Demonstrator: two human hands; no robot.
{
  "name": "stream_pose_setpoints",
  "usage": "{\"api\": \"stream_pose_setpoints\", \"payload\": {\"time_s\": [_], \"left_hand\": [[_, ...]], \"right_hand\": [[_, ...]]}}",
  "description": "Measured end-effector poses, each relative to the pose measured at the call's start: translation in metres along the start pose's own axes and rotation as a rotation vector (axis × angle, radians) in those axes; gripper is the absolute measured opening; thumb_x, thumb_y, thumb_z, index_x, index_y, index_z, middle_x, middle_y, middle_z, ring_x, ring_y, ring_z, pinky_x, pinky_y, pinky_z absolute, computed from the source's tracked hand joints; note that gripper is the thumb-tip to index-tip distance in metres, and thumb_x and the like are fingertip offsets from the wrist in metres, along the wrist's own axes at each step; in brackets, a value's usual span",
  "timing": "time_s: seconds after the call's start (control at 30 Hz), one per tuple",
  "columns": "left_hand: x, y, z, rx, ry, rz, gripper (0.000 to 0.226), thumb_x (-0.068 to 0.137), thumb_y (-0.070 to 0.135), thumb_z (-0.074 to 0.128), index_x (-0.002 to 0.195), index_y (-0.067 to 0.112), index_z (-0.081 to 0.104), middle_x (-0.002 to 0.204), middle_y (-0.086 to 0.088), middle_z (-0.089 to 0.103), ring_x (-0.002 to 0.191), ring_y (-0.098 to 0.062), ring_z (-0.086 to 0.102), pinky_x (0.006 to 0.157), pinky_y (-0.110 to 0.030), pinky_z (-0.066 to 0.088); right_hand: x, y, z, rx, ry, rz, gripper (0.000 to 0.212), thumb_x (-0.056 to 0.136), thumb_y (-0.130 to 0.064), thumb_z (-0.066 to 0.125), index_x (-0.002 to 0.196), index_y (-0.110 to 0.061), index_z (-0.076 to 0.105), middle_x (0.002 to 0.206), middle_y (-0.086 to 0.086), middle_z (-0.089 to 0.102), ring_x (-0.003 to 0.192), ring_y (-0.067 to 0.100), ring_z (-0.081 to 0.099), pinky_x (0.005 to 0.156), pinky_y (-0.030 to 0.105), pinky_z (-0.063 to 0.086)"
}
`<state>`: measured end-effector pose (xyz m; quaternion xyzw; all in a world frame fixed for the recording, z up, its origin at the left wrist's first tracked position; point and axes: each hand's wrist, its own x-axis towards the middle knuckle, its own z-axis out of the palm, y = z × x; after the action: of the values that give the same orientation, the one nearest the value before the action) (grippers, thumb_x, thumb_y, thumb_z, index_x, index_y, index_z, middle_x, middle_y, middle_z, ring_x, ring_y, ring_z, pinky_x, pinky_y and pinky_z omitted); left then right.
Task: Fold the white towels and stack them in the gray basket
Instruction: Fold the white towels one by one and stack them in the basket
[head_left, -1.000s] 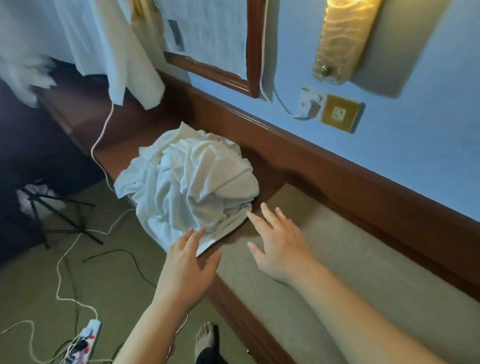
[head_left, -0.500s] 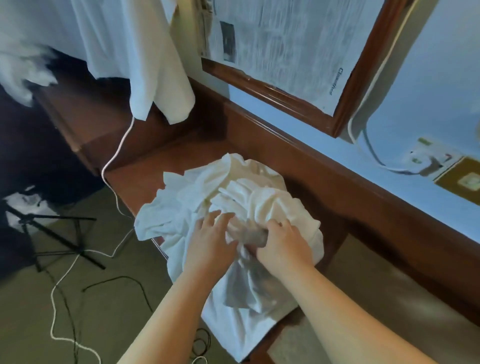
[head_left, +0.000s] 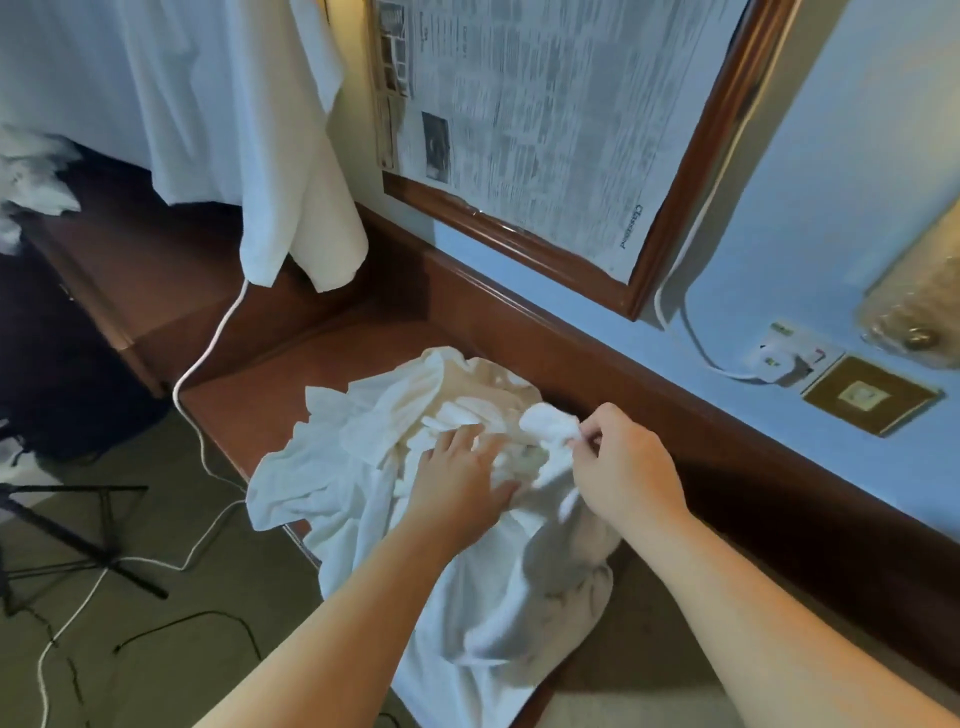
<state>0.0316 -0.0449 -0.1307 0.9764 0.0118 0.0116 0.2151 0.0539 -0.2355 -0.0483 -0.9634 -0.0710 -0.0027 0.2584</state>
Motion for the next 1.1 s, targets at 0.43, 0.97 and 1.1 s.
{"api": "stream_pose_setpoints", "payload": {"time_s": [0.43,0.97,1.1], "left_hand": [[0.042,0.159,-0.131,-0.371,0.292,0.272,0.039,0.090,0.066,0.066,0.090,0.031,0.048,0.083,0.013,0.058,0.073,-0.014,0.058,0.064,-0.038,0.054],[-0.006,0.322,-0.255,-0.479,0.633,0.766,0.013,0.103,0.033,0.060,0.090,0.032,0.060,0.077,0.013,0.055,0.074,-0.014,0.054,0.060,-0.027,0.031],[-0.040,0.416,-0.291,-0.423,0.576,0.806,0.028,0.108,0.037,0.052,0.096,0.014,0.062,0.090,-0.002,0.067,0.082,-0.025,0.061,0.071,-0.038,0.043]], "right_hand": [[-0.005,-0.034,-0.292,0.477,0.679,-0.044,0.014,0.092,-0.020,0.072,0.087,-0.021,0.059,0.088,0.003,0.069,0.062,0.024,0.075,0.065,0.048,0.065],[-0.148,0.029,-0.478,0.308,0.889,0.118,0.006,0.095,-0.018,0.059,0.099,-0.013,0.058,0.096,0.004,0.066,0.065,0.027,0.074,0.066,0.042,0.065],[-0.193,0.070,-0.484,0.600,0.772,0.186,0.013,0.095,-0.008,0.061,0.108,-0.011,0.060,0.111,0.018,0.069,0.079,0.033,0.076,0.074,0.049,0.066]]}}
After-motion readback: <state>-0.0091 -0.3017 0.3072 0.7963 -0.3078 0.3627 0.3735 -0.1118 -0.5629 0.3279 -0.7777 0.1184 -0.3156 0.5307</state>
